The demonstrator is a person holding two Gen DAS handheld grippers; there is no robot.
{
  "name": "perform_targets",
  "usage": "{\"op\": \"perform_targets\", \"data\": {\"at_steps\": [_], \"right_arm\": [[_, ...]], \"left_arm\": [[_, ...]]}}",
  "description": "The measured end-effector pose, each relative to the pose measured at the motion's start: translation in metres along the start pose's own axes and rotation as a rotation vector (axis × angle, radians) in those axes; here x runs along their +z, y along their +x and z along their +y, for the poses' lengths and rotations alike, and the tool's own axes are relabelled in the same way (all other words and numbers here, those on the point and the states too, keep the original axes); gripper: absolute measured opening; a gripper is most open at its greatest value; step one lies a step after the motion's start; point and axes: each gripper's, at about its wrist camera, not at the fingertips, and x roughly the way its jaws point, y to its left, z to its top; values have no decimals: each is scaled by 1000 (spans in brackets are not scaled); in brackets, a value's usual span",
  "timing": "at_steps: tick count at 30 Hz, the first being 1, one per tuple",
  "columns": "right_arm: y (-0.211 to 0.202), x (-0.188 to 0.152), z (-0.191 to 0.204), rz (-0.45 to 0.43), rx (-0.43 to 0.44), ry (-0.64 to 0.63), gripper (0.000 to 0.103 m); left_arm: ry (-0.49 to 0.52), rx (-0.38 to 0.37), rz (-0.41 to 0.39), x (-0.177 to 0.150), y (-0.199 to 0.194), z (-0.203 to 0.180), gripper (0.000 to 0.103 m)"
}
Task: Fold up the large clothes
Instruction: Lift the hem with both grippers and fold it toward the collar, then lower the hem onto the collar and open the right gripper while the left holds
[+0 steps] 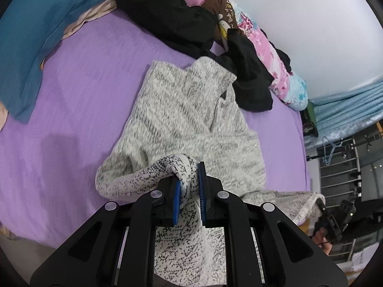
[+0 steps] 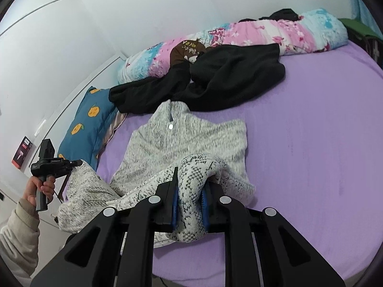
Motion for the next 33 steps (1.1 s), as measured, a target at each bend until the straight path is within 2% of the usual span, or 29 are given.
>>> {"op": "perform_targets", "data": {"at_steps": [8,16,25,29,33], "right_arm": [[18,33,-5,-15,-10,1,15],[43,63,-16,-16,-27,13,15],[98,105,-36,-13,-75,30,15],[127,118,-47,-15,-90,46,15],[162,124,-54,3,-150,17,15]], "left_arm": [[-15,2,3,38,15,-1,11],[-51,14,15,70,33,13,11],[-61,77,31,119,79,27,12],[-112,106,47,138,106,44,12],[-73,187,54,148,133,44,12]]}}
